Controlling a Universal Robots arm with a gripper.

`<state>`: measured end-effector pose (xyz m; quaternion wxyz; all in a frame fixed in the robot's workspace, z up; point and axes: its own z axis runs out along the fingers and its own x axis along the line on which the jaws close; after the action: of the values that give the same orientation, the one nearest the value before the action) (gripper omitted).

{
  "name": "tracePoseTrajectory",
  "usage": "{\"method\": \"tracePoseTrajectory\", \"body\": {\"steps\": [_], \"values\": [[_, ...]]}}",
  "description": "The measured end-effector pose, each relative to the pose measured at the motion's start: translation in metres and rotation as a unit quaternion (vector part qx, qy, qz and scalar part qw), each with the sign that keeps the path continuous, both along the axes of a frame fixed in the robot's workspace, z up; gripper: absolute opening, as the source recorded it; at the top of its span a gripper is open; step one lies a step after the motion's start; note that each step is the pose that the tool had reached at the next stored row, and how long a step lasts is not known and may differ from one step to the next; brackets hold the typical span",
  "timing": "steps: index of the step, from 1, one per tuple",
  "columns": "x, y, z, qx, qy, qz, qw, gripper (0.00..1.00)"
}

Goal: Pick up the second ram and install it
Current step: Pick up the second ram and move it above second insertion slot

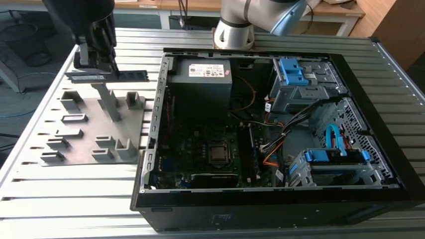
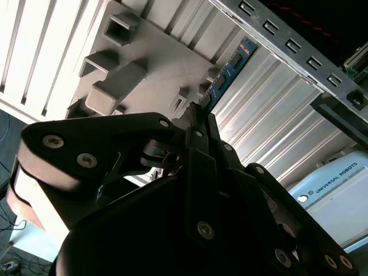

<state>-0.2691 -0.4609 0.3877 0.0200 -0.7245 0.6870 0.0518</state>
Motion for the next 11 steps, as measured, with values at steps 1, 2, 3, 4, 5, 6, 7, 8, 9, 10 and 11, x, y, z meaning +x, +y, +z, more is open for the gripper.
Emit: {"method": "tracePoseTrajectory", "body": {"steps": [1,2,3,4,5,6,7,8,9,10,11], "values": [[0.002,0.0,0.0,0.0,0.0,0.0,1.0,0.14],[0.003,0.0,0.0,0.0,0.0,0.0,1.0,0.14],[0.005,0.0,0.0,0.0,0.0001,0.0,1.0,0.14],[0.007,0.0,0.0,0.0,0.0001,0.0,1.0,0.14],[0.009,0.0,0.0,0.0,0.0001,0.0,1.0,0.14],[0.012,0.0,0.0,0.0,0.0001,0.0,1.0,0.14],[0.014,0.0,0.0,0.0,0.0002,0.0,1.0,0.14],[0.016,0.0,0.0,0.0,0.0003,0.0,1.0,0.14],[0.019,0.0,0.0,0.0,0.0004,0.0,1.0,0.14],[0.022,0.0,0.0,0.0,0.0005,0.0,1.0,0.14],[0.025,0.0,0.0,0.0,0.0006,0.0,1.0,0.14]]}}
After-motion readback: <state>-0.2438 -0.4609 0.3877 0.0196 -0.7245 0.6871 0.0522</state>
